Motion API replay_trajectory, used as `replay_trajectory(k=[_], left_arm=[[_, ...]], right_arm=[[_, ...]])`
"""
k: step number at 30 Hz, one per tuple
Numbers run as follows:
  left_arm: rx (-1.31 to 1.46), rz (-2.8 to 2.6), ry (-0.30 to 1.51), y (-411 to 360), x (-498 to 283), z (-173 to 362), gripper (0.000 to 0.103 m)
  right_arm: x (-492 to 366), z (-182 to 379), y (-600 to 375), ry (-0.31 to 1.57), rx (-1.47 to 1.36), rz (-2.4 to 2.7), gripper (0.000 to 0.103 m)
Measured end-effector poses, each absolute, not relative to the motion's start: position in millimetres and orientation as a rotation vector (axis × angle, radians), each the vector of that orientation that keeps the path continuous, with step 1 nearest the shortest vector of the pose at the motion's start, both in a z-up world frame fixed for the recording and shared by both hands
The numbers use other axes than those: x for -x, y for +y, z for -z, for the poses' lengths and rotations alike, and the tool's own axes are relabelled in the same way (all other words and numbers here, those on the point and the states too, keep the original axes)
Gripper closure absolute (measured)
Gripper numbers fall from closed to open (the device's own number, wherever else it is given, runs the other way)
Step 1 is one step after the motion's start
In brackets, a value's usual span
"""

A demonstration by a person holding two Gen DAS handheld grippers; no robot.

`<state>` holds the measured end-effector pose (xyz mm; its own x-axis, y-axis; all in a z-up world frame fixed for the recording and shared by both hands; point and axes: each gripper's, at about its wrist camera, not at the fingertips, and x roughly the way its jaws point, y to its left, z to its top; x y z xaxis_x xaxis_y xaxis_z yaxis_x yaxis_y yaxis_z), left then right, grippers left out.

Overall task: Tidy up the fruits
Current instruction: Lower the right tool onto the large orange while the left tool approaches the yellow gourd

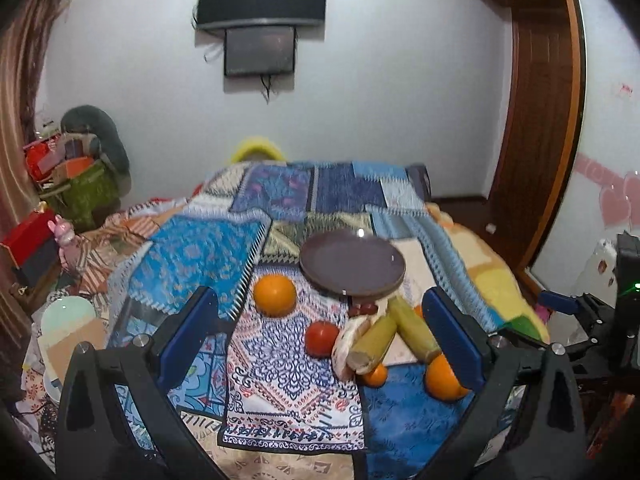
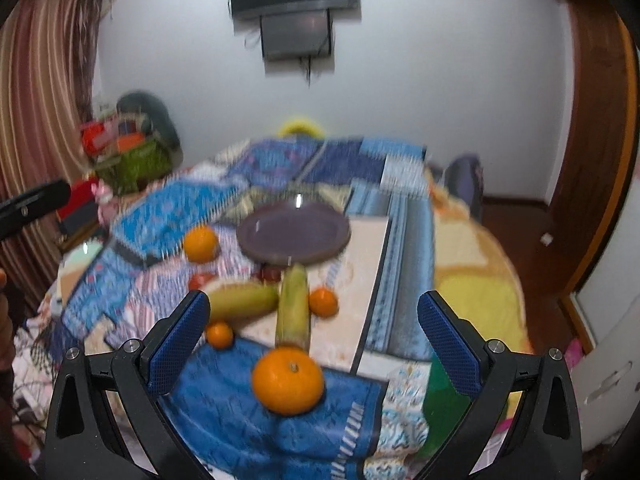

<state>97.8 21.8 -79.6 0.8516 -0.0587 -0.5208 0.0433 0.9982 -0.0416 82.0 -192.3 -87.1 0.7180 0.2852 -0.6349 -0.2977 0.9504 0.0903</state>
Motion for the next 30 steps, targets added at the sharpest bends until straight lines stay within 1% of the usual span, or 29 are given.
replay_trajectory(k=[5, 11, 12, 13, 18, 20, 22, 23, 25, 26, 27, 28, 29, 30], left_arm=[[0.039, 0.079, 0.642, 23, -116, 102, 0.0], [0.024, 0.092, 0.733, 19, -135, 127, 0.0], [0.022, 0.098, 0.749, 18, -139, 132, 0.003], [0.02, 0.099, 0.761, 17, -141, 136, 0.003], [0.022, 0.116, 0.838, 13, -156, 159, 0.004], [0.025, 0.126, 0.859, 10, -160, 164, 0.004], [0.018, 0.135, 0.873, 6, -164, 169, 0.005], [0.011, 0.14, 0.88, 4, -167, 171, 0.007], [-0.004, 0.161, 0.902, -4, -173, 176, 0.014], [-0.009, 0.172, 0.909, -6, -175, 177, 0.02], [-0.018, 0.189, 0.921, -11, -178, 180, 0.024], [-0.023, 0.196, 0.926, -14, -179, 182, 0.026], [-0.032, 0.204, 0.932, -17, -181, 184, 0.03], [-0.043, 0.213, 0.938, -21, -183, 186, 0.031]], right_arm=[[-94, 112, -194, 0.813, -0.014, -0.351, 0.0], [-97, 133, -182, 0.858, 0.054, -0.36, 0.0], [-98, 137, -180, 0.872, 0.057, -0.366, 0.0], [-99, 142, -179, 0.887, 0.054, -0.375, 0.0], [-107, 161, -174, 0.961, 0.048, -0.416, 0.001], [-111, 167, -174, 0.984, 0.04, -0.424, 0.004], [-114, 172, -174, 1.005, 0.026, -0.431, 0.009], [-116, 175, -176, 1.018, 0.016, -0.437, 0.011], [-118, 178, -176, 1.036, -0.003, -0.457, 0.019], [-120, 181, -177, 1.054, -0.02, -0.485, 0.021], [-120, 182, -177, 1.063, -0.031, -0.502, 0.028], [-121, 183, -177, 1.07, -0.04, -0.517, 0.033], [-122, 184, -178, 1.075, -0.048, -0.532, 0.036], [-122, 184, -178, 1.073, -0.052, -0.536, 0.036]])
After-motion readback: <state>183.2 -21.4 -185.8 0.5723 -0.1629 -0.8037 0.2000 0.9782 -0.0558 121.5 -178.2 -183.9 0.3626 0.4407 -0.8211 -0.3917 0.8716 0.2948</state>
